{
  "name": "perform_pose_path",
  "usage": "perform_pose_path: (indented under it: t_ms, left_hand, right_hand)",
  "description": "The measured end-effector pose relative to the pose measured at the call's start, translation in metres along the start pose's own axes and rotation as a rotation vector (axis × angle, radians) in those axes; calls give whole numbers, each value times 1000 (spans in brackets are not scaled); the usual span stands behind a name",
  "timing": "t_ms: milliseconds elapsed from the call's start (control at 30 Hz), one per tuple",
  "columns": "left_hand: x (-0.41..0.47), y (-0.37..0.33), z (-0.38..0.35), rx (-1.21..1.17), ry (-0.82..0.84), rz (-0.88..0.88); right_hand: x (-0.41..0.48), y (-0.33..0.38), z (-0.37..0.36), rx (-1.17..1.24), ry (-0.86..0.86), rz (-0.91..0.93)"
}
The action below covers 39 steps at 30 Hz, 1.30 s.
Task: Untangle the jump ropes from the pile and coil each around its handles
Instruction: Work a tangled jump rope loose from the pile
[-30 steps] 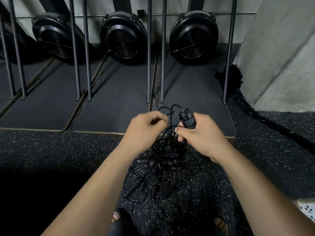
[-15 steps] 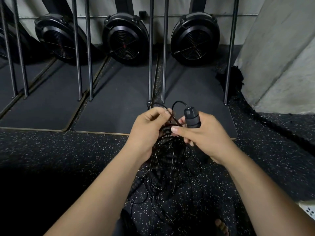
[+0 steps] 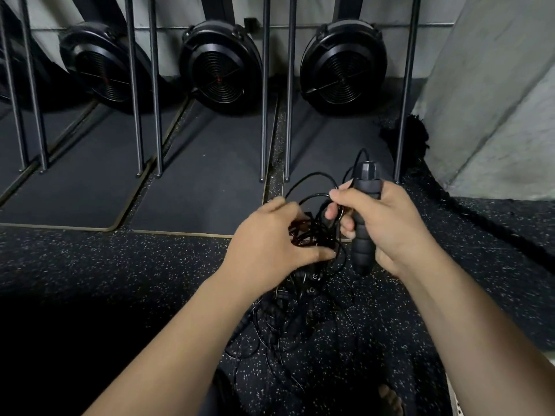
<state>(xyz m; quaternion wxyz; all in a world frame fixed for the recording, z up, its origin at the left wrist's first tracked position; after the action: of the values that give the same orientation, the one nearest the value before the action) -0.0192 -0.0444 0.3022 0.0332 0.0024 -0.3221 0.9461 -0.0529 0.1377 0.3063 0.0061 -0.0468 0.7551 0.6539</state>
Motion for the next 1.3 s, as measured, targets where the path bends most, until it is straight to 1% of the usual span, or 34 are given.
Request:
perform_pose_path:
  t_ms: [33, 100, 167, 233, 333, 400, 467, 567, 600, 633, 700, 767, 800, 867, 933, 1067, 1167, 1300]
  left_hand:
    - [1, -1, 0, 11, -39, -18]
    - [5, 1, 6, -60, -95, -4]
    - [9, 11, 15, -156, -75, 63]
    - [12, 21, 27, -224, -65, 93]
    - [14, 30, 42, -339, -143, 143]
    - [16, 34, 44, -400, -146, 176]
    - [16, 38, 44, -327, -72, 208]
    - [13, 43, 38, -90, 121, 276]
    - [12, 44, 35, -47, 172, 294]
    - [12, 47, 32, -10, 186, 290]
    - [15, 41, 35, -7, 71, 231]
    - [15, 28, 36, -153, -24, 130]
    - [15, 21, 35, -238, -46, 72]
    - [12, 9, 29, -334, -48, -6]
    - [11, 1, 21, -358, -24, -49]
    - [13, 0, 17, -290, -56, -84]
    - [11, 0, 10, -303, -14, -66]
    - [14, 2, 16, -51, -157, -159]
  right_hand:
    - [0, 2, 1, -8, 3, 6]
    - [0, 6, 5, -39, -3, 24]
    - [0, 11, 13, -92, -26, 56]
    - [1, 16, 20, -179, -40, 94]
    - [3, 19, 24, -234, -78, 130]
    - [4, 18, 25, -222, -121, 132]
    - [4, 17, 26, -275, -143, 159]
    - [2, 16, 21, -470, -127, 213]
    - [0, 15, 18, -532, -109, 213]
    - [-3, 15, 13, -606, -84, 215]
    - [-11, 18, 1, -772, -37, 224]
    - [-15, 19, -9, -866, -7, 227]
    - [-17, 19, -13, -885, 4, 226]
    - [-19, 17, -20, -895, 26, 229]
    - [-21, 18, -25, -880, 27, 245]
    - [-23, 23, -24, -834, 6, 268]
    - [-22, 23, -20, -781, 9, 303]
    - [-19, 25, -12, -758, -17, 334]
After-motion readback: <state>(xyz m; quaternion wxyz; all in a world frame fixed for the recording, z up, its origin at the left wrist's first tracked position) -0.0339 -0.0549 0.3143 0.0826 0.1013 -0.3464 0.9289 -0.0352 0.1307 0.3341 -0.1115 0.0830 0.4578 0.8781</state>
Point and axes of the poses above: each hand's wrist, its own x-axis towards the middle knuckle, its own z-axis out of the back of the hand, y = z × x, the point moved 6 cm from there along x, towards the middle knuckle, and after that the axes turned 5 degrees about z, right-handed, at the moved point
